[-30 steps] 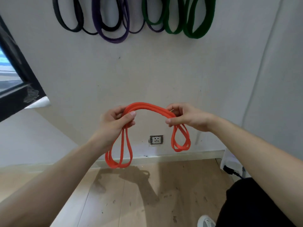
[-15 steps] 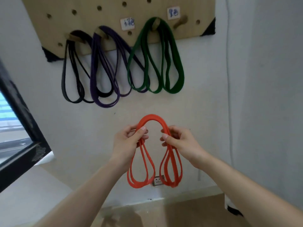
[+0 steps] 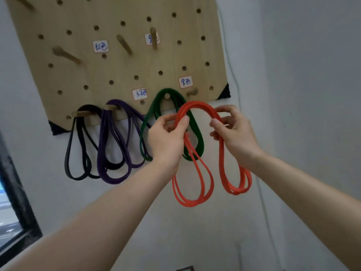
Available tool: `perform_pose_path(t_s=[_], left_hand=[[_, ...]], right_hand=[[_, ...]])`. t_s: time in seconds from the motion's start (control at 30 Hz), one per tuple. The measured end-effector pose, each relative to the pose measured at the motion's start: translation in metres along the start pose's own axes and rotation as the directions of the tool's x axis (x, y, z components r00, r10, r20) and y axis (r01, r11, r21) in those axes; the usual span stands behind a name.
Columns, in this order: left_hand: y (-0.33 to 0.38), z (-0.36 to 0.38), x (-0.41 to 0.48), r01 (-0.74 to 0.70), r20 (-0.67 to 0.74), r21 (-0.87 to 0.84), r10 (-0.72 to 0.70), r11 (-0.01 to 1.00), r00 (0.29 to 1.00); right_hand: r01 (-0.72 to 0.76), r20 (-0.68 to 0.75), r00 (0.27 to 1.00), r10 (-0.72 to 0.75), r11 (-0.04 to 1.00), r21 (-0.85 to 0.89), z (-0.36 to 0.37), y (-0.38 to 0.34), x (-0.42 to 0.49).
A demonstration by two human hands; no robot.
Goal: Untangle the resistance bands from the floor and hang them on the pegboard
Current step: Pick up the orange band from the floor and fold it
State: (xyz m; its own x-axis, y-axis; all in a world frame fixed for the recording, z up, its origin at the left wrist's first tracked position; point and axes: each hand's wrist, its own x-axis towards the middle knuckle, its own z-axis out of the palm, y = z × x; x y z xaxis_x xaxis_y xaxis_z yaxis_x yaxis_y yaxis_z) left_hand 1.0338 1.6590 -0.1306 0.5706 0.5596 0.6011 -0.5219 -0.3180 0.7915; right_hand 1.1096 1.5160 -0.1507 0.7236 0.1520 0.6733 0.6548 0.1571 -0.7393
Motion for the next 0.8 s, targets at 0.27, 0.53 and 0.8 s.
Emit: perform_pose_path(t_s=[0.27, 0.53, 0.8], left_hand=[[0.018, 0.043, 0.046, -0.024, -0.168, 0.066, 0.035, 0.998, 0.985], [-0.025, 0.068, 0.063, -0.001, -0.261, 0.325, 0.091, 0.946, 0.961], [-0.047, 0.084, 0.079, -0.152, -0.213, 0.421, 0.260, 0.894, 0.942]], right_hand=[[0.149, -0.061, 0.987, -0.152, 0.988, -0.047, 0.007, -0.018, 0.074], [0.237, 0.038, 0.971, -0.234, 0.951, -0.198, 0.018, 0.008, 0.120], [0.265, 0.047, 0.964, -0.261, 0.949, -0.168, 0.021, 0.051, 0.140]])
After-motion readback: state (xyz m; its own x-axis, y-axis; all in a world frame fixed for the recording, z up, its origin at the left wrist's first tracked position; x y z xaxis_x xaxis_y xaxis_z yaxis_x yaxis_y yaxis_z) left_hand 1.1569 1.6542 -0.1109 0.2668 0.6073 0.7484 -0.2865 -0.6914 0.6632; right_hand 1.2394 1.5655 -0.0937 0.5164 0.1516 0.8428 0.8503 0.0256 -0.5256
